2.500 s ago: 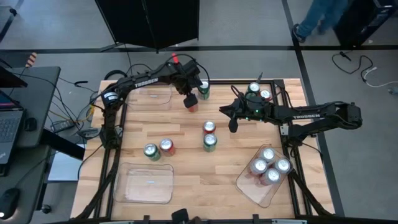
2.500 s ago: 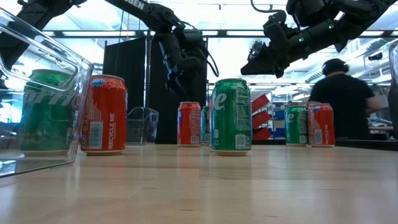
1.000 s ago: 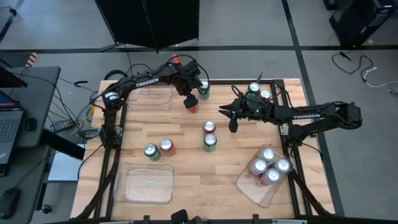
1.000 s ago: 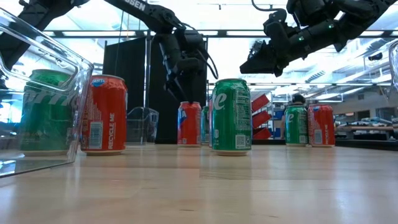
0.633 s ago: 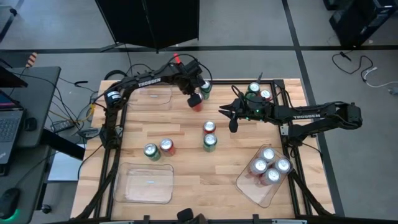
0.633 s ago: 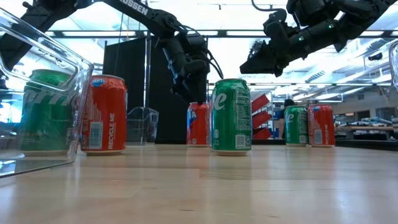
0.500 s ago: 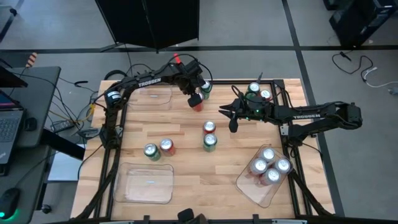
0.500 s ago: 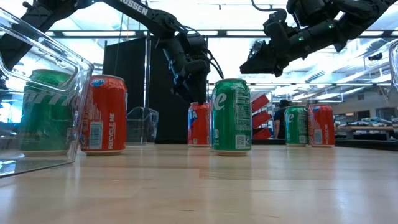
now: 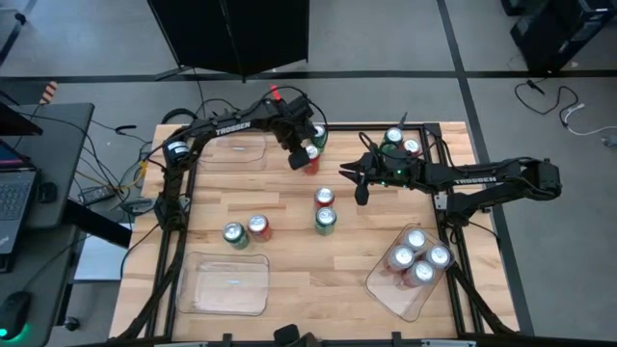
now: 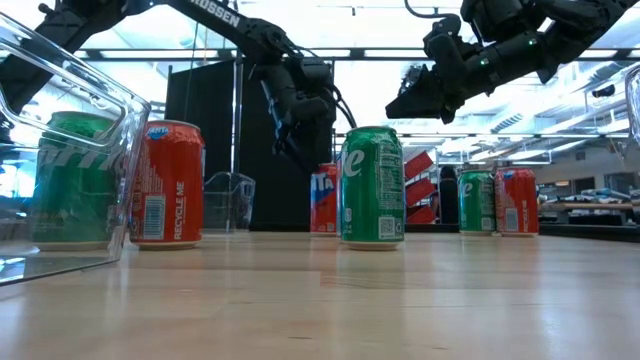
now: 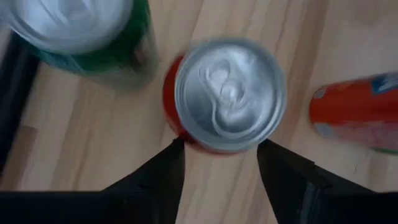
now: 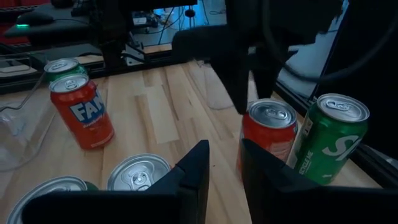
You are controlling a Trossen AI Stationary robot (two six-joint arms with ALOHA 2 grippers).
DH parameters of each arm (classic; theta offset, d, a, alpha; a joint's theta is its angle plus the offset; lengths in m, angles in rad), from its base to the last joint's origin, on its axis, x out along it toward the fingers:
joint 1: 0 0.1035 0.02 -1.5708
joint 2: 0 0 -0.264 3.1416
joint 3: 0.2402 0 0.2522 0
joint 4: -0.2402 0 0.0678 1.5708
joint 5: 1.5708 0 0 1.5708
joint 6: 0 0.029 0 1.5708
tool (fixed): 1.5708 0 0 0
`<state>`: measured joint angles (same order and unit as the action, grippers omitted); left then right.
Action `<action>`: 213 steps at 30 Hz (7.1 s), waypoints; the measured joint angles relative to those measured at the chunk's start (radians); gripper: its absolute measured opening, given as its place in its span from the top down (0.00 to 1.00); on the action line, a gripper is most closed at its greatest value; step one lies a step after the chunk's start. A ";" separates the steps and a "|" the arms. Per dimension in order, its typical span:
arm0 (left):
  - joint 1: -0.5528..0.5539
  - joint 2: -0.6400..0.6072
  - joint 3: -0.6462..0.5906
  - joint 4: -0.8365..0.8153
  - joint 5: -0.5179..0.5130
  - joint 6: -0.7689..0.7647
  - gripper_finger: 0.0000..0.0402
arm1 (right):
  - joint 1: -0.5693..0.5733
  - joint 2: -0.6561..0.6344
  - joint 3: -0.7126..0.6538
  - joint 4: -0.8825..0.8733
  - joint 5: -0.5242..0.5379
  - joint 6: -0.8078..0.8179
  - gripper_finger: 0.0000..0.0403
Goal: Sort soda cans
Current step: Put the orange soda can into the top left transparent bin
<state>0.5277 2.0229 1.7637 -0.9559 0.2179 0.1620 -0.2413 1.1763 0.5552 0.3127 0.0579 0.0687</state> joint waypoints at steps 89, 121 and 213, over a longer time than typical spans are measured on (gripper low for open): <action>-0.002 0.048 0.227 -0.348 -0.153 -0.089 0.29 | -0.114 0.261 0.258 -0.217 -0.051 0.026 1.00; 0.000 0.105 0.232 -0.335 -0.070 -0.061 0.29 | -0.114 0.261 0.258 -0.185 -0.079 0.033 0.99; -0.038 0.112 0.310 -0.412 -0.076 -0.062 0.02 | -0.097 0.370 0.258 -0.089 -0.131 0.041 0.73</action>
<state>0.4896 2.1345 2.0735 -1.3677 0.1417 0.1001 -0.3378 1.5463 0.8131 0.2237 -0.0733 0.1094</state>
